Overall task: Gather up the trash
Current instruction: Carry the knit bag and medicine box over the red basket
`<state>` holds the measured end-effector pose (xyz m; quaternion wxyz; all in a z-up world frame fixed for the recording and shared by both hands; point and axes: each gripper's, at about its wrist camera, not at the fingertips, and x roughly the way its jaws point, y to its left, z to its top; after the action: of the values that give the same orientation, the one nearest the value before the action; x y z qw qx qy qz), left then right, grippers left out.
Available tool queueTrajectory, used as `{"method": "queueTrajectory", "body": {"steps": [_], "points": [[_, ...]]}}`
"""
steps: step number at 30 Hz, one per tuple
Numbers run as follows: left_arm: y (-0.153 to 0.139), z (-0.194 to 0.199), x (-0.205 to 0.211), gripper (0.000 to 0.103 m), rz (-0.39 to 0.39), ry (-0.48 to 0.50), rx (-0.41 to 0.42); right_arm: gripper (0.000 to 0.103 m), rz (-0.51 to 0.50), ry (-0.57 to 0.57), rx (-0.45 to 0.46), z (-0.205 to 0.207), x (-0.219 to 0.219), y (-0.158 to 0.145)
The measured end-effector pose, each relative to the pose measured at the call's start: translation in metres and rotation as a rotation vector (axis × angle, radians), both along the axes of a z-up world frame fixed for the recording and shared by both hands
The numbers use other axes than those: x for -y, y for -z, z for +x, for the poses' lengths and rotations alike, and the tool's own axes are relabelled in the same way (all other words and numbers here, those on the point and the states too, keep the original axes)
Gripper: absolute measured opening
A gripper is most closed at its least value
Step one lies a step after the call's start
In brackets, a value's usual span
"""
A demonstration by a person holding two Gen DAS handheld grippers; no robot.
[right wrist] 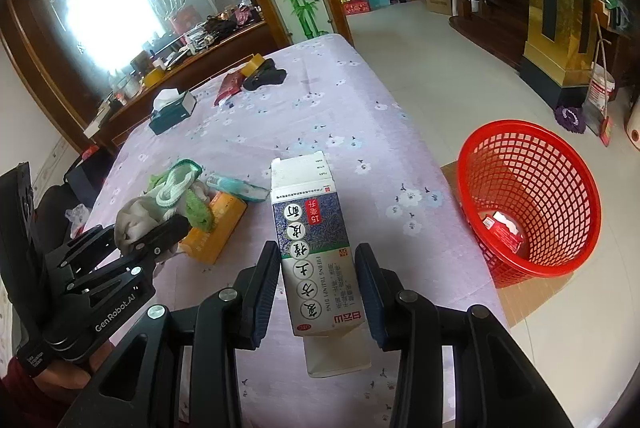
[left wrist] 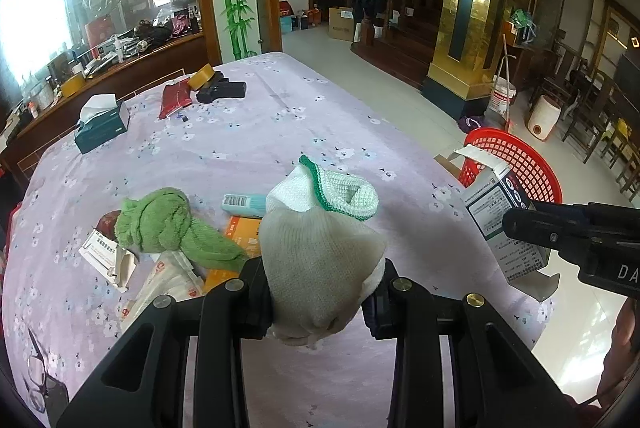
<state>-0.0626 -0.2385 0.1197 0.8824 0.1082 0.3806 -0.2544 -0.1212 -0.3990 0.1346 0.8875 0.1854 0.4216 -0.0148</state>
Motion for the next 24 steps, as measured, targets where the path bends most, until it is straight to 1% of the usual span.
{"method": "queueTrajectory", "body": {"steps": [8,13,17,20,24], "points": [[0.001,-0.001,0.013,0.033,-0.001,0.036,-0.013,0.042,0.006,0.036,0.001,-0.007,0.014,-0.001],[0.000,-0.002,0.032,0.033,-0.020,0.091,-0.046,0.042,0.017,0.104,0.007,-0.015,0.039,-0.003],[-0.007,-0.001,0.058,0.033,-0.037,0.147,-0.068,0.042,0.029,0.179,0.006,-0.023,0.069,-0.003],[-0.015,-0.004,0.089,0.033,-0.056,0.211,-0.084,0.042,0.047,0.241,0.008,-0.030,0.098,-0.004],[-0.017,-0.005,0.130,0.033,-0.068,0.278,-0.114,0.042,0.067,0.306,0.013,-0.039,0.134,-0.005]]}}
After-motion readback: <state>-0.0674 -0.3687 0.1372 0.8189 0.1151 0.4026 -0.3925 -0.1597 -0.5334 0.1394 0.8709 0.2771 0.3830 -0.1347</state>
